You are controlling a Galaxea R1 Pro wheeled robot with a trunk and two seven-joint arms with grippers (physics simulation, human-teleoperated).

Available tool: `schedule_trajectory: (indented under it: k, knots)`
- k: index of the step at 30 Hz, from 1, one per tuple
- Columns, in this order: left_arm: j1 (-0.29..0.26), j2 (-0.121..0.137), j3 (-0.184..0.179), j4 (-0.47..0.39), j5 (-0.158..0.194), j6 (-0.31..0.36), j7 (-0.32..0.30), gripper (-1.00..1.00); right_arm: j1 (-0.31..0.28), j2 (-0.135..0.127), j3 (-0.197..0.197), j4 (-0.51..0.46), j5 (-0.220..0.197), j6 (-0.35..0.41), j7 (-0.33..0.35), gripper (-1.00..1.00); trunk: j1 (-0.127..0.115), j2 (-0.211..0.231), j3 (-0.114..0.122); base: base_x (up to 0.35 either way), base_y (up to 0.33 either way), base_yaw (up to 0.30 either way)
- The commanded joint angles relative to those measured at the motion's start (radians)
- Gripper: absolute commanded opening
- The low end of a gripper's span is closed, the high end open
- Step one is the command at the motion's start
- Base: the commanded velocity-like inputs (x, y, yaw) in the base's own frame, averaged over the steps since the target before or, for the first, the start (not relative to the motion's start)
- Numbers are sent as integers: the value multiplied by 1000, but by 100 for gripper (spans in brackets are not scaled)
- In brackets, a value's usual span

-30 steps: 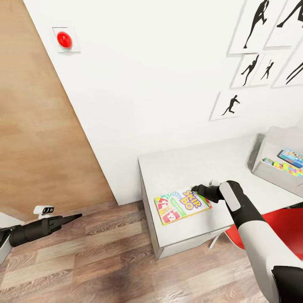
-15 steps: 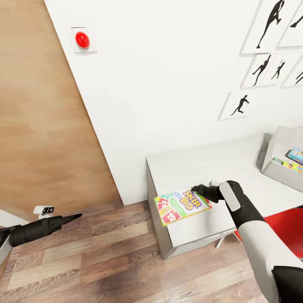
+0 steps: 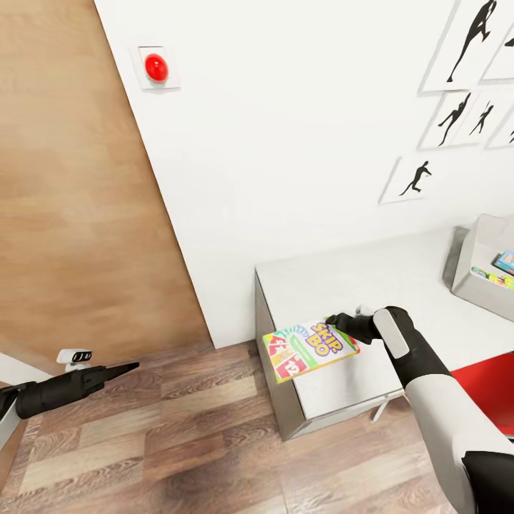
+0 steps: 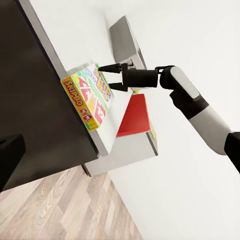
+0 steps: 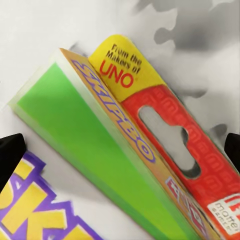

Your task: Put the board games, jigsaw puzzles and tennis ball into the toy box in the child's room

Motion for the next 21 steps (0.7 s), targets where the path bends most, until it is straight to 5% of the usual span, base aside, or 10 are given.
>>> schedule_trajectory:
  k: [1, 21]
  knots:
    - [-1, 0, -1, 0, 0, 11, -3, 100, 0, 0, 0, 7, -13, 3, -8, 100, 1, -1, -2, 0, 9, 0]
    - [-1, 0, -1, 0, 0, 9, -3, 100, 1, 5, -1, 4, -11, 2, -8, 100, 1, -1, 13, 0, 40, 0]
